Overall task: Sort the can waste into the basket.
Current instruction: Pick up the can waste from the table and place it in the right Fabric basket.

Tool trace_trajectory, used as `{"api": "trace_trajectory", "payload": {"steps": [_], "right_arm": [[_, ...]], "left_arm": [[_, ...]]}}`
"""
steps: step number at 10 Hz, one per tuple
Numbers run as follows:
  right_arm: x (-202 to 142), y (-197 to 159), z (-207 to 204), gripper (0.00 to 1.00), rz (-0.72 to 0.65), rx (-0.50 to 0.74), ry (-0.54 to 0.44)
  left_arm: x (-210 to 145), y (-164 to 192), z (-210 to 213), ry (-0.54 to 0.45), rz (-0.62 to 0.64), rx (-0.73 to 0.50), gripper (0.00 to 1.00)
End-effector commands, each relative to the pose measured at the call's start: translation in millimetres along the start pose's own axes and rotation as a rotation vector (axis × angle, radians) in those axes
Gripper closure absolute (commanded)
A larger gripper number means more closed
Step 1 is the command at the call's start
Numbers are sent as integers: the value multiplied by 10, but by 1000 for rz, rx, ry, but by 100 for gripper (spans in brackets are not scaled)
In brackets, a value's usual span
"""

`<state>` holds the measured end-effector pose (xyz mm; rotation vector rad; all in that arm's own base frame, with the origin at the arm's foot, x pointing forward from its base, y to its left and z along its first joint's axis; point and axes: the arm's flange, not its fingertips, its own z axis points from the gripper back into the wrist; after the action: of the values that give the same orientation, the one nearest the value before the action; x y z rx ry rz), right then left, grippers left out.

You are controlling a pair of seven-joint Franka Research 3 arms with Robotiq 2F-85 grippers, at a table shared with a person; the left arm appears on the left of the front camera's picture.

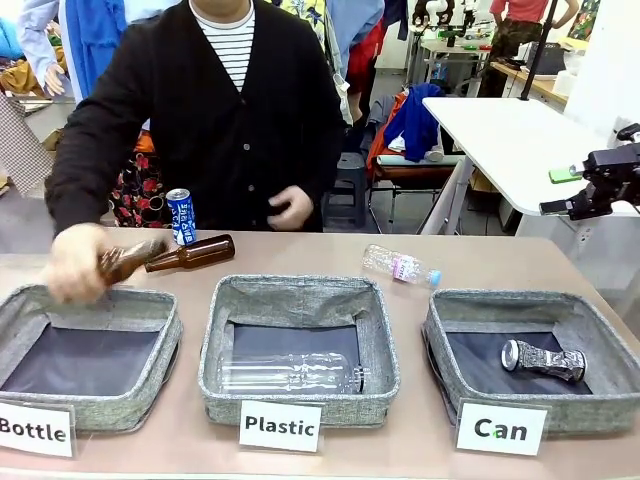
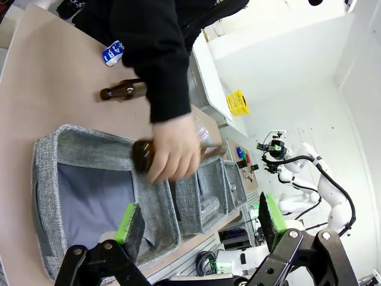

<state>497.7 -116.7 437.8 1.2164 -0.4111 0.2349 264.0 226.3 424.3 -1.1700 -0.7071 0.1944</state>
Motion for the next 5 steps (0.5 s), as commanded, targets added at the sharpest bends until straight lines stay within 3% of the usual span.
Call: {"api": "trace_trajectory", "payload": {"steps": [1, 3, 5], "right_arm": [[16, 26, 17, 0, 12, 7, 4], [16, 26, 17, 0, 12, 7, 4], [16, 26, 17, 0, 12, 7, 4]], "left_arm": [[0, 0, 0, 0, 0, 0, 0], [289, -466, 783, -121, -95, -58, 0], [377, -675, 1216, -214, -120, -35, 0]]}}
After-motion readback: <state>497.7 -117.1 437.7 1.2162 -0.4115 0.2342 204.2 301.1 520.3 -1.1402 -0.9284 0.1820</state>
